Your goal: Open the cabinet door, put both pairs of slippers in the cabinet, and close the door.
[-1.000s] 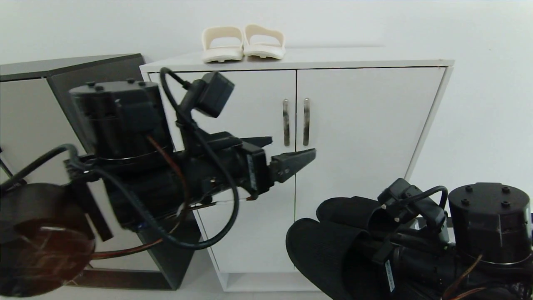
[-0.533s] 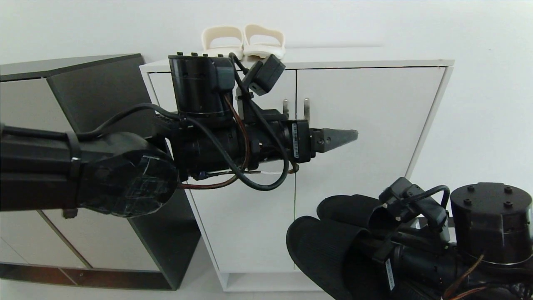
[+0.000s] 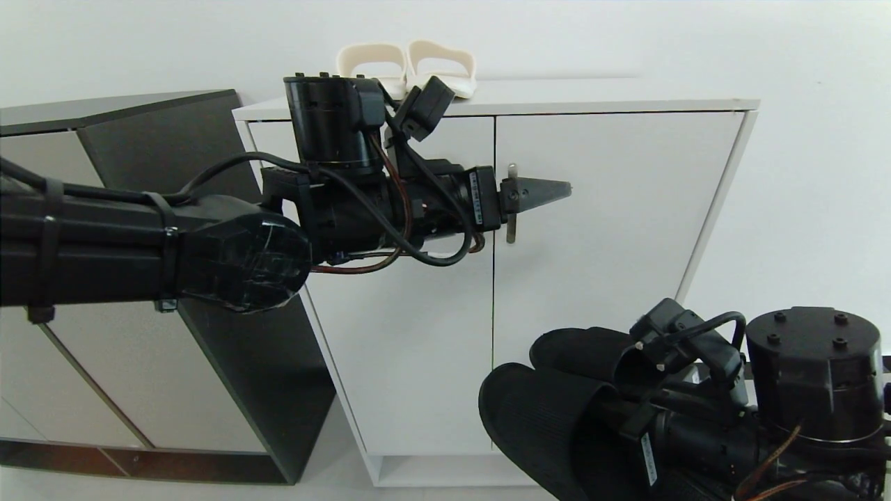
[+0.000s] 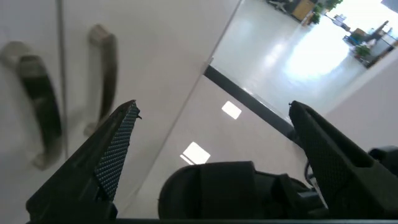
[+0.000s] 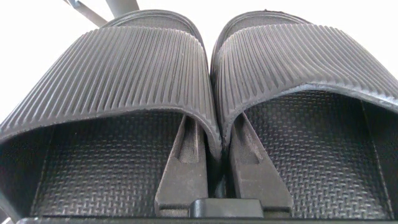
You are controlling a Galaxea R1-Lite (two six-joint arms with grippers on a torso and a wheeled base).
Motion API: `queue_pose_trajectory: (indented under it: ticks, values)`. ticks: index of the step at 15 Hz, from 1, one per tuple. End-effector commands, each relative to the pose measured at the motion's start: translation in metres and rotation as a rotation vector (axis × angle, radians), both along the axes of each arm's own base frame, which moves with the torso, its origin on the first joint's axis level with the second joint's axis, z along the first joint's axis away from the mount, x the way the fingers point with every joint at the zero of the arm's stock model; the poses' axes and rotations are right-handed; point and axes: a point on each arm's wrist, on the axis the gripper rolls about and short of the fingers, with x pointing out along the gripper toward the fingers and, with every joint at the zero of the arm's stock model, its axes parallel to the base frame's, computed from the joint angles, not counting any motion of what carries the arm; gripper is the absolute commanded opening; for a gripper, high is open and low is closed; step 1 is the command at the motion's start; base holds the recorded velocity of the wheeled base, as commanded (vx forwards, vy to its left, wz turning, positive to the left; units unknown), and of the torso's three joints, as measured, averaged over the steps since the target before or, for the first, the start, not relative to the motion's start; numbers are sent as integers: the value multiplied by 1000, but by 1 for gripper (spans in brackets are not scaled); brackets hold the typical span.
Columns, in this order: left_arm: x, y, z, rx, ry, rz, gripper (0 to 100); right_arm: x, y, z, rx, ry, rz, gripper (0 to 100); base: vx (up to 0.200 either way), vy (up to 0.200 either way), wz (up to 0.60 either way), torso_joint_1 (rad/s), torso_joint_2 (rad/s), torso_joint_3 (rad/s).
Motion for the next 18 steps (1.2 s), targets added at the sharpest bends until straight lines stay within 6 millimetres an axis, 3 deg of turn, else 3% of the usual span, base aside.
queue_pose_trajectory:
  ticks: [1,10,17,18]
  values:
    - [4,2,-1,2,-1,31,100,0,1,-1,-3,3,1,0,0,0,0,0,0,0]
    - [28,-9,-9,23,-33,112,100,0,0,-3,-7,8,4,0,0,0,0,0,0,0]
    - [34,-16,-17,31,-22,107,100,-1,0,-3,-6,8,5,0,0,0,0,0,0,0]
    - [34,-16,-16,29,-24,107,0,-1,0,-3,-6,8,5,0,0,0,0,0,0,0]
